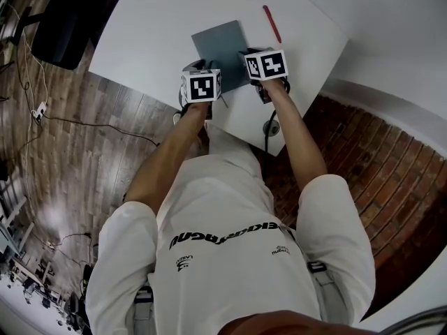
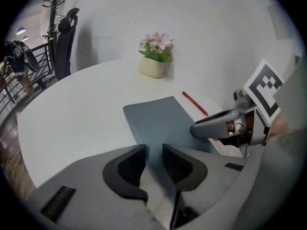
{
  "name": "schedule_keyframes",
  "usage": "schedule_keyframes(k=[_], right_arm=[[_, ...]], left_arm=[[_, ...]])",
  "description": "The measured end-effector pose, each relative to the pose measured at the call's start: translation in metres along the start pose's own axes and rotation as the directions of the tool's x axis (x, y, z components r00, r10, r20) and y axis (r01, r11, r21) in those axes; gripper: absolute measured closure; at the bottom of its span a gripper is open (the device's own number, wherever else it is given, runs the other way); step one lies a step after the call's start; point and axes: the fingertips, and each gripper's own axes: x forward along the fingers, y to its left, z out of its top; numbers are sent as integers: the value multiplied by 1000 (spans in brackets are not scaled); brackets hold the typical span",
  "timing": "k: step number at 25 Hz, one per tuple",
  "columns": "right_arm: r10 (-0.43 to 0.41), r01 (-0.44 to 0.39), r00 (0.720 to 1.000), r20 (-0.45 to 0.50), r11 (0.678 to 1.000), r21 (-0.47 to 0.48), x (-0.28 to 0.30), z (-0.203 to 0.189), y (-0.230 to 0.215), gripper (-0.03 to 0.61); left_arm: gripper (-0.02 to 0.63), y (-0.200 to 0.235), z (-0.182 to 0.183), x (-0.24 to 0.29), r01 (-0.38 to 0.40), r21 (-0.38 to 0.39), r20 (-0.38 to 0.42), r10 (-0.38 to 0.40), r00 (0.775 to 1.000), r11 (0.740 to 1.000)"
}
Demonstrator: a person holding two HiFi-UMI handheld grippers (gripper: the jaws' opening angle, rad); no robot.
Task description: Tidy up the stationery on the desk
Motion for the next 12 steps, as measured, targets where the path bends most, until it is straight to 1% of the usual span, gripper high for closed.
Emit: schedule_keyframes(k=[4, 8, 12], right_arm=[[20, -21, 1000, 14, 995, 97, -2, -14, 6, 446], [2, -7, 999, 32, 988, 156, -4, -21, 13, 445], [14, -20, 999, 30, 973, 228, -4, -31, 26, 445]], left_arm=[[506, 4, -1, -1, 8, 66, -15, -7, 1000, 998], [506, 8, -2, -2, 39, 143, -30, -35, 999, 989], [506, 16, 3, -4, 50, 191, -35, -44, 998, 980]])
